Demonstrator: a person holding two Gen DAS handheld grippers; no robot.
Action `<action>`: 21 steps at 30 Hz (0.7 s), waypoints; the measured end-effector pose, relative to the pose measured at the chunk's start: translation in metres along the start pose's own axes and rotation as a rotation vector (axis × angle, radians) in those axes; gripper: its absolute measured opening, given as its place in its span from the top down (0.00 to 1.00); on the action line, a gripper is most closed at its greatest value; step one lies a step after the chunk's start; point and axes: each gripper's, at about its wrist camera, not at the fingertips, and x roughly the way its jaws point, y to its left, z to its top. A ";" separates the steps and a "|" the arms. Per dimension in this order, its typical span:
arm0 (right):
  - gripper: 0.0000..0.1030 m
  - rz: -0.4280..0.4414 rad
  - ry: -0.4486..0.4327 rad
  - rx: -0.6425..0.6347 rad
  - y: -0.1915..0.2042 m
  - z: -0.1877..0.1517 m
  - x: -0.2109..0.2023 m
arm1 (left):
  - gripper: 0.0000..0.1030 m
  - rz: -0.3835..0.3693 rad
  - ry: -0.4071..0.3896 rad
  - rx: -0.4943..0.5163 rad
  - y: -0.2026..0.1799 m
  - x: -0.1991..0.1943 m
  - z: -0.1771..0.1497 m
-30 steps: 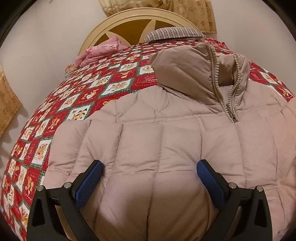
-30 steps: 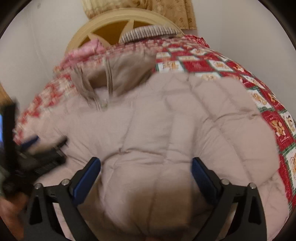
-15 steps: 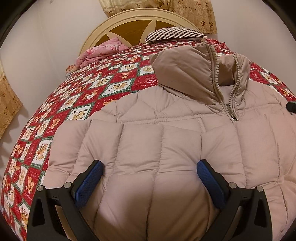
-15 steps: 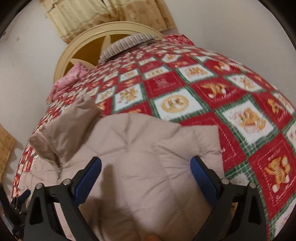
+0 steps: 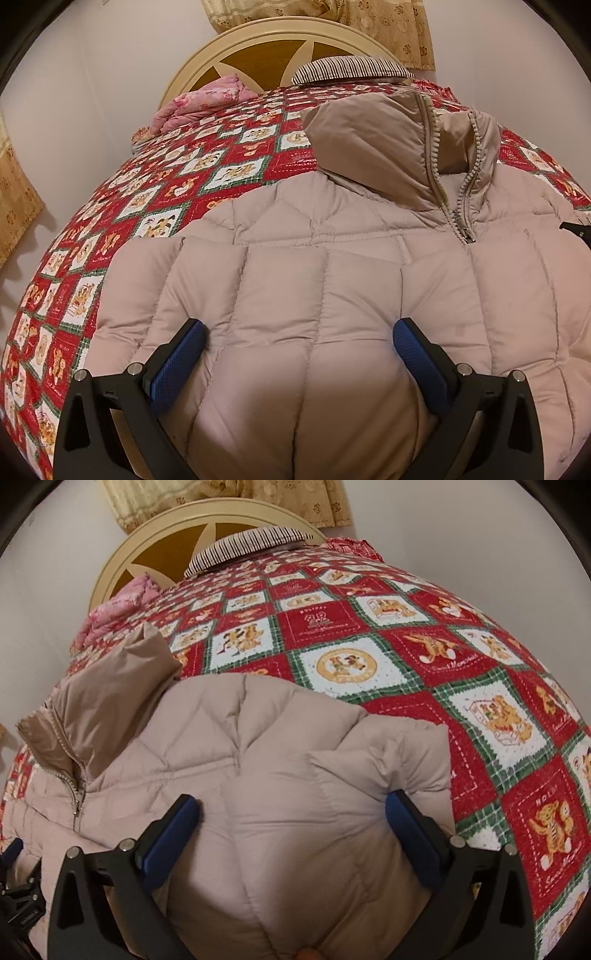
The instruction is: Fold large clothes
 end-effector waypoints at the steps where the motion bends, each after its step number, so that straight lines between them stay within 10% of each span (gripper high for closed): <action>1: 0.00 -0.015 0.017 -0.017 0.002 0.003 -0.002 | 0.01 -0.003 0.000 -0.003 0.001 0.000 0.000; 12: 0.00 0.000 -0.007 -0.100 0.093 0.115 -0.034 | 0.01 -0.022 -0.003 -0.021 0.005 0.001 0.000; 16: 0.02 -0.037 0.176 -0.126 0.122 0.118 0.022 | 0.01 -0.029 -0.002 -0.027 0.005 0.001 -0.001; 21: 0.51 -0.133 0.223 -0.177 0.105 0.088 0.039 | 0.01 -0.032 -0.003 -0.030 0.006 0.001 -0.001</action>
